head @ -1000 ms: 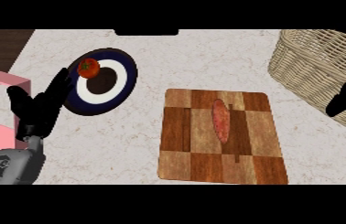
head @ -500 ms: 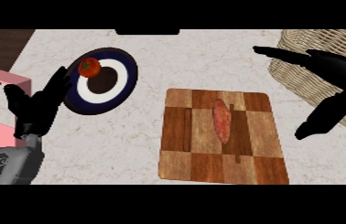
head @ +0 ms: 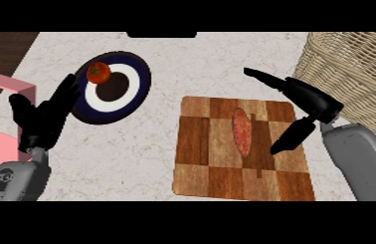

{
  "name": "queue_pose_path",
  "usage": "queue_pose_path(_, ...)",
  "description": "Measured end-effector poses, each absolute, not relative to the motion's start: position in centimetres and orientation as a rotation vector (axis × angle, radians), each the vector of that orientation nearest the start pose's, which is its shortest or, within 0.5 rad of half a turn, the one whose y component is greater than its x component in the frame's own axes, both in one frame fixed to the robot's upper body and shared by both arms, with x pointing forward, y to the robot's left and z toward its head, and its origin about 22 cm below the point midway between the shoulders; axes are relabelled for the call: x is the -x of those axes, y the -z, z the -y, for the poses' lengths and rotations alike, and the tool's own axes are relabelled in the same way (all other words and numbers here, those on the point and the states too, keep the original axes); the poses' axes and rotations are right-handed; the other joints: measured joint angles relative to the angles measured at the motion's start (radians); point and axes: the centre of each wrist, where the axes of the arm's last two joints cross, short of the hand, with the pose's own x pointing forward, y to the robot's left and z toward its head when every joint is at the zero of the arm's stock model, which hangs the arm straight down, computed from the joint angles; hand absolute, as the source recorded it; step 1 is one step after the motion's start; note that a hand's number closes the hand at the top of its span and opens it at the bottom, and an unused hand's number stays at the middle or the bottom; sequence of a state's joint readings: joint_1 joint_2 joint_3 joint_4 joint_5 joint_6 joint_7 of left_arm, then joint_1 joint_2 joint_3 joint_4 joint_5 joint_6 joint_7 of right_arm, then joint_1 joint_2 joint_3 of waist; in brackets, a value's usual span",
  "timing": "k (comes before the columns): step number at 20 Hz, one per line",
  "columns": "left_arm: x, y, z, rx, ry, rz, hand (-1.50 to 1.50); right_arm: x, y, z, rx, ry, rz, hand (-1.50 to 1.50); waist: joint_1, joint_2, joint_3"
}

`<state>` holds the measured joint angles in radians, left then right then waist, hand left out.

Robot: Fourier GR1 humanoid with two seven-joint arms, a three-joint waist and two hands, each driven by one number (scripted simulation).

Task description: Pick the sweet potato from the cutting board and place it in the basket

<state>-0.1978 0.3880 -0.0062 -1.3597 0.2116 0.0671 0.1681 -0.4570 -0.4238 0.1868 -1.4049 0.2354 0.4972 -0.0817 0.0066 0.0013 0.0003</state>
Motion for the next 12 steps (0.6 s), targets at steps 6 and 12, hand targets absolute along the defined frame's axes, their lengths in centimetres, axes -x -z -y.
queue_pose_path(6, -29.2, -3.6, -31.4, -0.191, 0.081, 1.386, 0.00, -34.8, -7.6, 22.7, 0.054, -1.222, 1.518, -1.50, 0.001, 0.000, 0.000)
queue_pose_path(12, -29.0, -4.2, -30.7, -0.192, 0.073, 1.386, 0.00, -35.5, -5.2, 21.6, 0.072, -1.301, 1.437, -1.50, 0.000, 0.000, 0.000)
